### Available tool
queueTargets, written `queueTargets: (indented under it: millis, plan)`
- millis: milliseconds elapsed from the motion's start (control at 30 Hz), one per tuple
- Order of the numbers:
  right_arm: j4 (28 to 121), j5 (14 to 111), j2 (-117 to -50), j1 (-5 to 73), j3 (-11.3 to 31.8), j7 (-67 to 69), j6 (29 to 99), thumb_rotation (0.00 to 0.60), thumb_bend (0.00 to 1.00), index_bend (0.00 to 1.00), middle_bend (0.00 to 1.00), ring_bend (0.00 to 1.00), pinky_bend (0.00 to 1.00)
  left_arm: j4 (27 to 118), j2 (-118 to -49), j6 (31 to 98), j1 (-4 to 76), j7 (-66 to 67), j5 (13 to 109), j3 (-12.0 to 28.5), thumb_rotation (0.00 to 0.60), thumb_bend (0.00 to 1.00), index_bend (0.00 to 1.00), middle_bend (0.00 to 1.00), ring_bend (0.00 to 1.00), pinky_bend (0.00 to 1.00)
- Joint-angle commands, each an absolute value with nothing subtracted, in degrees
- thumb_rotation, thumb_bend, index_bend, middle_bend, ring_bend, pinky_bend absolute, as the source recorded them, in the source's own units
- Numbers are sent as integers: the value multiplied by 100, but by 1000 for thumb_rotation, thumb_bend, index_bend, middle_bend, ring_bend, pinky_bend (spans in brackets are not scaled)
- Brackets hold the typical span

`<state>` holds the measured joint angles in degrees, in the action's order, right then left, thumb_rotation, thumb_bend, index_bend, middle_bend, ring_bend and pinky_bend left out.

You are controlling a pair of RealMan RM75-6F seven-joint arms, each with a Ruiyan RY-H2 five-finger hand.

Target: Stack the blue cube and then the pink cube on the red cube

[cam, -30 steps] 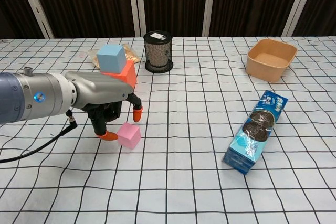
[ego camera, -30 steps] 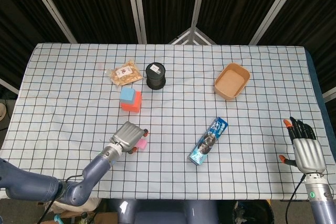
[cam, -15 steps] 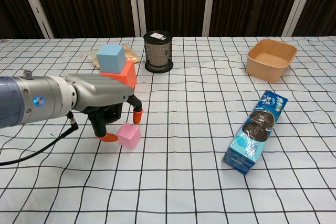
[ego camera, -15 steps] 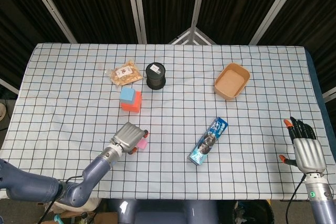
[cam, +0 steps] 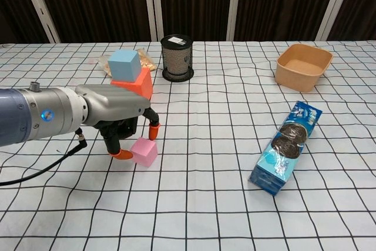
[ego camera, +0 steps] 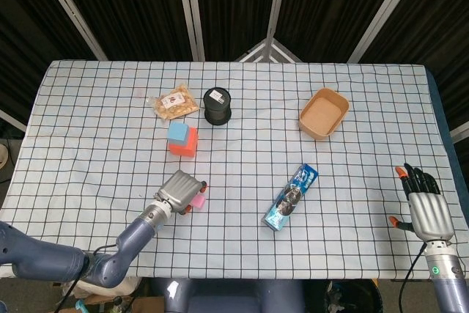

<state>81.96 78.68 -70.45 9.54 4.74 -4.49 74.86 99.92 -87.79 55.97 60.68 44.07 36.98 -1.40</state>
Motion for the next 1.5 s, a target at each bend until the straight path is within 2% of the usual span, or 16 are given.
queueTargets:
  millis: [33, 1100, 1500]
  plan:
    - [8191, 7866, -7048, 959, 472, -444, 7475, 600, 110, 18, 0, 0, 88, 9966, -8802, 5593, 6069, 4414, 3713, -134, 600, 342, 354, 857, 647, 639]
    - [8160, 7848, -7067, 991, 470, -434, 7436, 600, 109, 18, 0, 0, 88, 9961, -8789, 5663, 5992, 4454, 3743, -87, 600, 372, 450, 870, 649, 640]
    - [8177, 7862, -7070, 999, 456, -459, 7429, 600, 110, 18, 0, 0, 88, 10252, -8282, 5660, 5910, 3994, 3603, 287, 600, 414, 439, 868, 650, 639]
